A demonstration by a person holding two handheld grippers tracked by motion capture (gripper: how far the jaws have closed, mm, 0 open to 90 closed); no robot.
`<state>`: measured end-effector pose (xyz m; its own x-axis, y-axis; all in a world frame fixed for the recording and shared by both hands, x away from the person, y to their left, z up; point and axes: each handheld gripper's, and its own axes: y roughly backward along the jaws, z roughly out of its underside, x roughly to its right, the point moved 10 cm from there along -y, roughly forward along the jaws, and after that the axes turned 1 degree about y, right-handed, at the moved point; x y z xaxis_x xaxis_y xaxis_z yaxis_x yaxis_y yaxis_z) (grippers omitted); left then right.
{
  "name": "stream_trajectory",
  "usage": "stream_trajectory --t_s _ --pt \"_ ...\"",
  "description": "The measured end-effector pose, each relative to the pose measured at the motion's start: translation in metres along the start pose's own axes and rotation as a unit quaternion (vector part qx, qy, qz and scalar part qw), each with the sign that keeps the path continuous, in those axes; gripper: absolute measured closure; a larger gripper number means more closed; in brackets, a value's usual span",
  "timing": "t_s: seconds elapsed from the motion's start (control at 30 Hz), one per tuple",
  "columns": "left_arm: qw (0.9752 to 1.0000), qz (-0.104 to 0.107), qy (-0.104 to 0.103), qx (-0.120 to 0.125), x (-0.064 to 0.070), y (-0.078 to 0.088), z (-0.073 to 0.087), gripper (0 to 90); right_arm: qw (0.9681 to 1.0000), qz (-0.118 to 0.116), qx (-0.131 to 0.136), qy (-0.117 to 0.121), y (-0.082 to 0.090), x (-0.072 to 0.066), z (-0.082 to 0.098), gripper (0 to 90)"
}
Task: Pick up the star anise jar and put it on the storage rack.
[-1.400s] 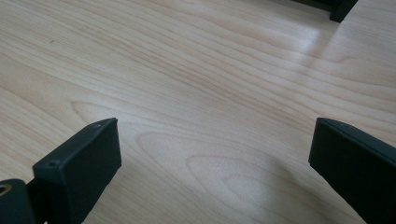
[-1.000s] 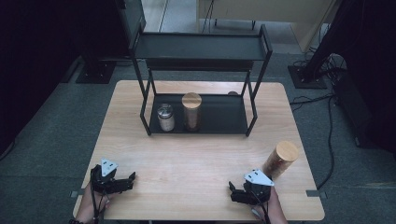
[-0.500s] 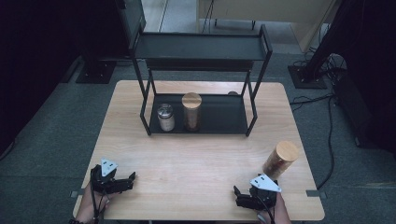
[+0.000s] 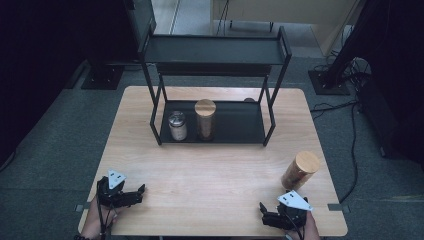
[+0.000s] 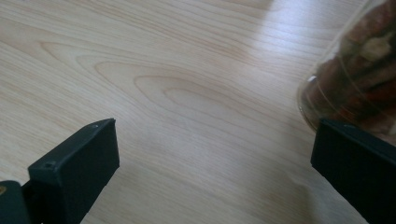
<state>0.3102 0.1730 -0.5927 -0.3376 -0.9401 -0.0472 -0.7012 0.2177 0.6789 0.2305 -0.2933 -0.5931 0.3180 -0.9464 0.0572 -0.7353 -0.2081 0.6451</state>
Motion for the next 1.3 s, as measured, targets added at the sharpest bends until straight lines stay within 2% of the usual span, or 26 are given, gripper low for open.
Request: stream_trajectory --t_s 0.6,0.83,1.07,1.3 --pt "1.0000 0.000 0.000 0.000 0.000 0.000 0.000 0.5 0.9991 0.034 -0.007 -0.022 0.009 0.040 0.013 0.9" --pt "1.0000 -0.001 0.000 0.000 0.000 0.000 0.000 0.5 0.9989 0.042 -0.011 -0.019 0.006 0.053 0.012 0.9" --pt "1.0000 0.000 0.000 0.000 0.000 0.000 0.000 0.5 0.9987 0.042 -0.015 -0.023 0.003 0.061 0.010 0.9" --pt "1.0000 -0.001 0.000 0.000 0.000 0.000 0.000 0.5 0.9988 0.039 -0.018 -0.024 -0.001 0.062 0.009 0.9"
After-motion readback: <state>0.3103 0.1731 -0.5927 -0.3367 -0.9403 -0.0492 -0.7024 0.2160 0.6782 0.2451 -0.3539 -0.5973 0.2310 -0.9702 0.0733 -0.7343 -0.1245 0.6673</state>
